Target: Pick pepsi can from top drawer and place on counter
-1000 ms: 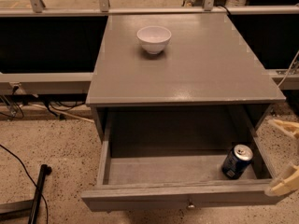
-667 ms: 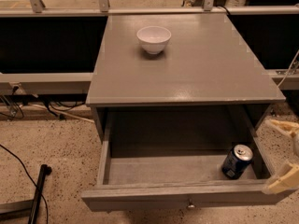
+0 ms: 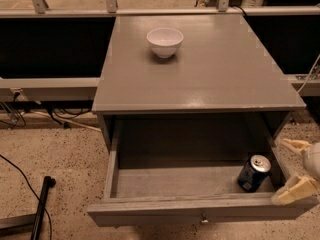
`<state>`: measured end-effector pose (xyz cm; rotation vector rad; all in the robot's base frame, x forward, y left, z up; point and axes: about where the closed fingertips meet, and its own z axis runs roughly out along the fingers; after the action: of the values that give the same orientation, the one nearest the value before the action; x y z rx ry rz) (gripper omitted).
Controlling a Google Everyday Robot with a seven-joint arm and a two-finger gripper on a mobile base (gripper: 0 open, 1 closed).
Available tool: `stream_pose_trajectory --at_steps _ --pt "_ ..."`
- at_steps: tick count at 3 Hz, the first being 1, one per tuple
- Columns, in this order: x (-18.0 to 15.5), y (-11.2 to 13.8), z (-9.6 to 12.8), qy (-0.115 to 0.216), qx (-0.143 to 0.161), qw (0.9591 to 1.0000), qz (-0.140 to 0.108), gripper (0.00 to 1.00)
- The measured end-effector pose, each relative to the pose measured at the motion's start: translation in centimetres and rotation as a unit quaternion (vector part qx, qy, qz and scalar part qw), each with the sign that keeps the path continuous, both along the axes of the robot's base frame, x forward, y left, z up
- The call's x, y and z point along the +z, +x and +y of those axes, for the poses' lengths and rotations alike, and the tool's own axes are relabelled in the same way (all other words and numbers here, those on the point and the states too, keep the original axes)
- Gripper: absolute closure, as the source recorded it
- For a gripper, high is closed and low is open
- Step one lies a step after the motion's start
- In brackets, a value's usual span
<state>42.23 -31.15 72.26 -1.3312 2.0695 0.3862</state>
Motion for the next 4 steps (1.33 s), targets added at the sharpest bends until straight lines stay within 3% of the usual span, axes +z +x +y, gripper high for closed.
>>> stream_pose_trajectory --at_steps 2,3,4 --pt "-3.4 1.7 -0.7 0.023 -0.023 0.9994 0.01 0.0" --pt "-3.7 3.1 0.5 0.033 -0.016 0.9993 -0.005 0.16" --pt "-3.9 4.0 1.3 0.046 -0.012 0.9988 -0.013 0.4"
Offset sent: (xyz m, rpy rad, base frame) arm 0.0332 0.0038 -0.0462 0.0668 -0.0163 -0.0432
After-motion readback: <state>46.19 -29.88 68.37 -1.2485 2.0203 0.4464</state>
